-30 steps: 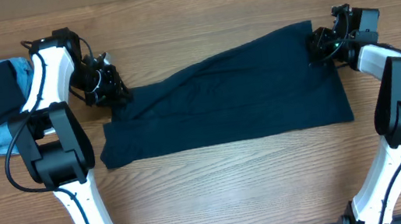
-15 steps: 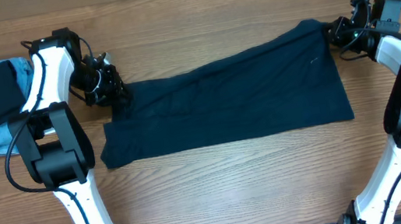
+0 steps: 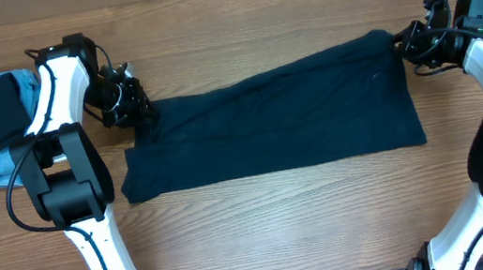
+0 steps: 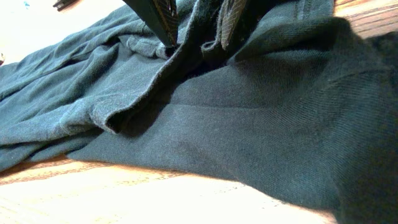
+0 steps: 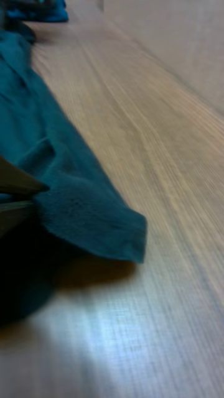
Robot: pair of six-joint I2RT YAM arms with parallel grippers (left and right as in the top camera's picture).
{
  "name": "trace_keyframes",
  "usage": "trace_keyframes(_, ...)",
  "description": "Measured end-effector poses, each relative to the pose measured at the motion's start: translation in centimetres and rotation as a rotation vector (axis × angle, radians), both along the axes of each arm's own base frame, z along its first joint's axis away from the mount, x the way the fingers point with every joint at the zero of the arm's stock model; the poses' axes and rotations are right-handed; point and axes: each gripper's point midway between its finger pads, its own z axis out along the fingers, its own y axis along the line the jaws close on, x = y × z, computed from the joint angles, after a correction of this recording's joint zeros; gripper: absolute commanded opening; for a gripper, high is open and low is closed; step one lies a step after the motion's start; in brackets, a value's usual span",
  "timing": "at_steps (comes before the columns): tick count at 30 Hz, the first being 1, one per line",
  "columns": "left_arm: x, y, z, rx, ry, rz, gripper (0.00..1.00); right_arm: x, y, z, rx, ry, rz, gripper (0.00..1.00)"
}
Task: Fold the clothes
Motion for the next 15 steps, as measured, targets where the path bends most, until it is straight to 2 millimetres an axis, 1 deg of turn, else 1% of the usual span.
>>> trace_keyframes(3,0.0,0.0,0.0,0.0,-0.002,0.0,0.28,-1.8,-0.3,0.7,-0.028,0.074,-0.029,0.04)
trace_keyframes(5,0.0,0.0,0.0,0.0,-0.002,0.0,0.28,-2.9,-0.6,0.5,-0.053,0.129,-0.049,0.04)
trace_keyframes(7,0.0,0.0,0.0,0.0,-0.002,0.0,0.28,-4.2,-0.9,-0.2,-0.076,0.196,-0.068,0.16)
trace_keyframes(9,0.0,0.0,0.0,0.0,-0.002,0.0,0.27,-5.2,-1.3,-0.9,-0.105,0.252,-0.08,0.22)
trace_keyframes(10,0.0,0.0,0.0,0.0,-0.002,0.0,0.28,-5.4,-1.4,-1.1,-0.112,0.262,-0.086,0.22)
trace_keyframes(13,0.0,0.0,0.0,0.0,-0.002,0.0,0.28,-5.6,-1.9,-1.3,-0.136,0.275,-0.098,0.18)
trace_keyframes(15,0.0,0.0,0.0,0.0,-0.002,0.0,0.28,-6.0,-1.9,-1.5,-0.14,0.295,-0.099,0.18)
